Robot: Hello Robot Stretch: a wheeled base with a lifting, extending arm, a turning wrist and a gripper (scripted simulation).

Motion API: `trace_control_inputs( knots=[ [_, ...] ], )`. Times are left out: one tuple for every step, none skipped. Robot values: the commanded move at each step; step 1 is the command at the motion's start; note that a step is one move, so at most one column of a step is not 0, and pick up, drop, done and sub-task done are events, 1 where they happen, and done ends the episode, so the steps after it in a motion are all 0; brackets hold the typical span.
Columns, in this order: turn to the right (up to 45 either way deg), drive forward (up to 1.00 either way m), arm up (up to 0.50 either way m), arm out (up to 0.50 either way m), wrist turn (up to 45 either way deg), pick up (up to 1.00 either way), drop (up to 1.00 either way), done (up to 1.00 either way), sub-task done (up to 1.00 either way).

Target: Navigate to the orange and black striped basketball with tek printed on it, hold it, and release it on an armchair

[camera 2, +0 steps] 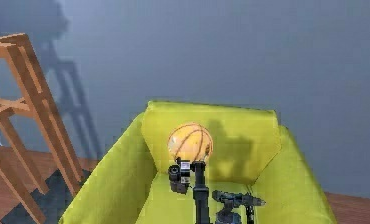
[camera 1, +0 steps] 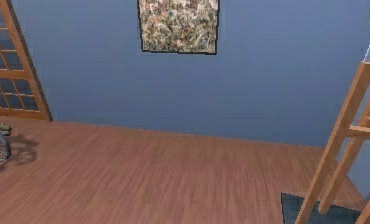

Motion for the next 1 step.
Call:
trace_control_inputs(
  knots=[
    [0.0,0.0,0.0,0.0,0.0,0.0,1.0,0.0,0.0]
  ],
)
